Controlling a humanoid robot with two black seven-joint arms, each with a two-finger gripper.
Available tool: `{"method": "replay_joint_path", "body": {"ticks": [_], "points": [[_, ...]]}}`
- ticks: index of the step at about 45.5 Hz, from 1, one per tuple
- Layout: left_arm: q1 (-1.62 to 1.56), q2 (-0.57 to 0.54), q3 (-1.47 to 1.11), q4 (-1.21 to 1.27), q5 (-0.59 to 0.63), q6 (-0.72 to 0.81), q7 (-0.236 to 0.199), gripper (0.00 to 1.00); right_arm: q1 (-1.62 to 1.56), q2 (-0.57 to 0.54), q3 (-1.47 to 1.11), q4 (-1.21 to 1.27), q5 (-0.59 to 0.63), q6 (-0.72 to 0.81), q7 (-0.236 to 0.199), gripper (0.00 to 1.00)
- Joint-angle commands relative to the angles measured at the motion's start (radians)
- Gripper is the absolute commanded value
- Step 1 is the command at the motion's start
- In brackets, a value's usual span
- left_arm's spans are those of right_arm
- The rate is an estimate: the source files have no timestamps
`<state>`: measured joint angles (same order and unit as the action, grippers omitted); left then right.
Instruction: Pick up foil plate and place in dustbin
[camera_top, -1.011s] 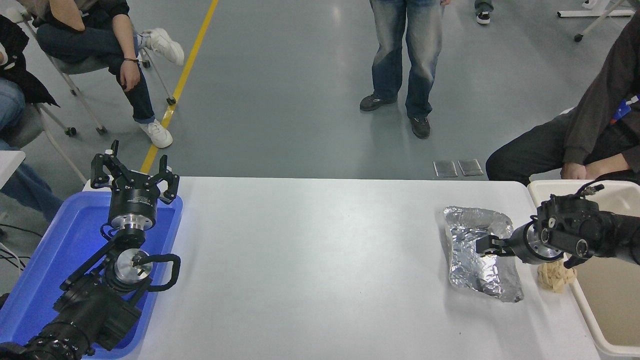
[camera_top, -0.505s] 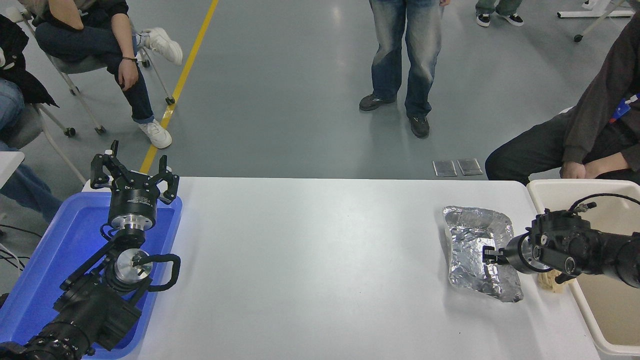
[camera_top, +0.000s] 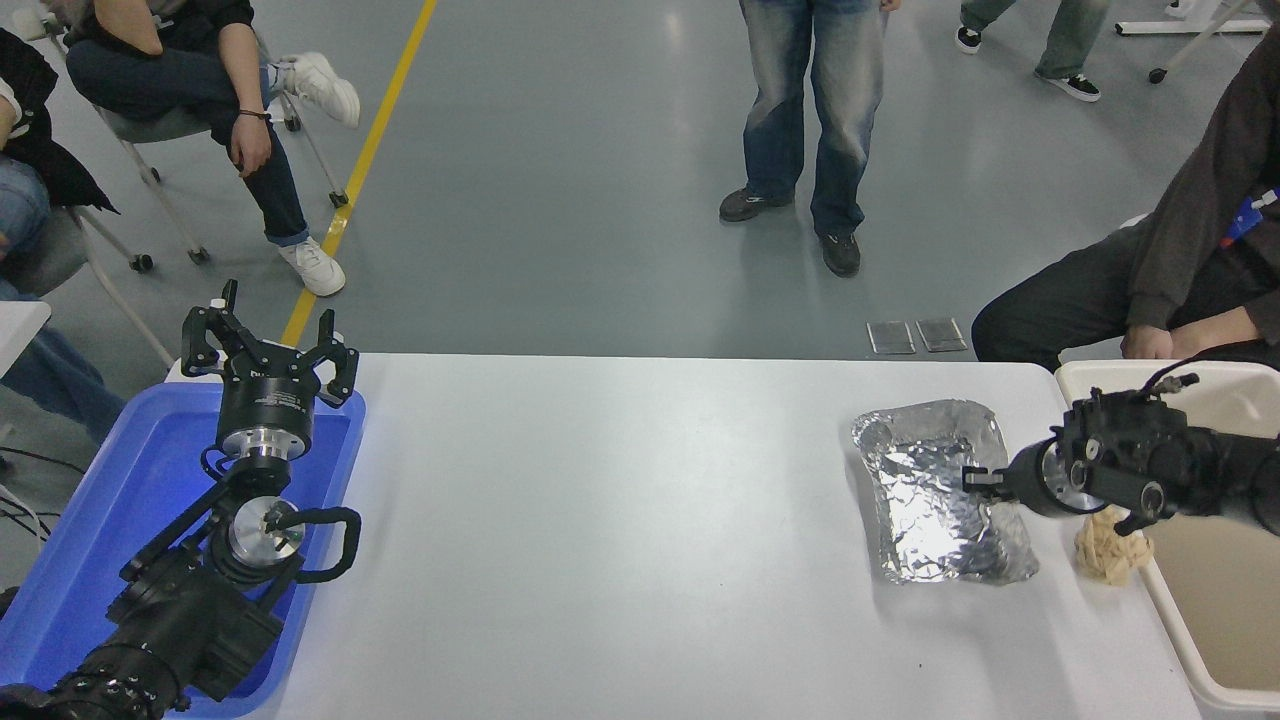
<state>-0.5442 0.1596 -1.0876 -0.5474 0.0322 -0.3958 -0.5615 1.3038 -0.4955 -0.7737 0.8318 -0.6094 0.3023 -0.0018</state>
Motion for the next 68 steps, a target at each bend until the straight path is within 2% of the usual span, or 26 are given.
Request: {"method": "replay_joint_path", "body": {"ticks": [1,11,19,31,46,53,64,68], "points": [[0.001,0.0,0.0,0.0,0.0,0.0,0.0,0.99,0.371,-0.138,-0.206,0.285,0.007,0.031,-0.001,0.0],[0.001,0.0,0.0,0.0,0.0,0.0,0.0,0.99,0.8,-0.143,-0.444,0.538,0.019,0.086,-0.001,0.0],[0.001,0.0,0.0,0.0,0.0,0.0,0.0,0.99,0.991,-0.101,-0.5,0.593,0.019,0.175,-0.003,0.0],[0.001,0.0,0.0,0.001,0.0,0.0,0.0,0.99,1.094,-0.061,-0.541,0.609,0.042,0.227,-0.003,0.0],[0.001,0.0,0.0,0.0,0.0,0.0,0.0,0.99,1.1,-0.074,-0.585,0.607,0.033,0.232,-0.001,0.0],[0.001,0.0,0.0,0.001,0.0,0.0,0.0,0.99,1.083,-0.15,-0.63,0.563,0.01,0.233,0.003,0.0],[0.001,0.0,0.0,0.001,0.0,0.0,0.0,0.99,0.951,-0.373,-0.625,0.402,-0.161,0.232,0.014,0.0],[0.001,0.0,0.0,0.0,0.0,0.0,-0.001,0.99,0.872,-0.445,-0.59,0.31,-0.222,0.225,0.037,0.0]]}}
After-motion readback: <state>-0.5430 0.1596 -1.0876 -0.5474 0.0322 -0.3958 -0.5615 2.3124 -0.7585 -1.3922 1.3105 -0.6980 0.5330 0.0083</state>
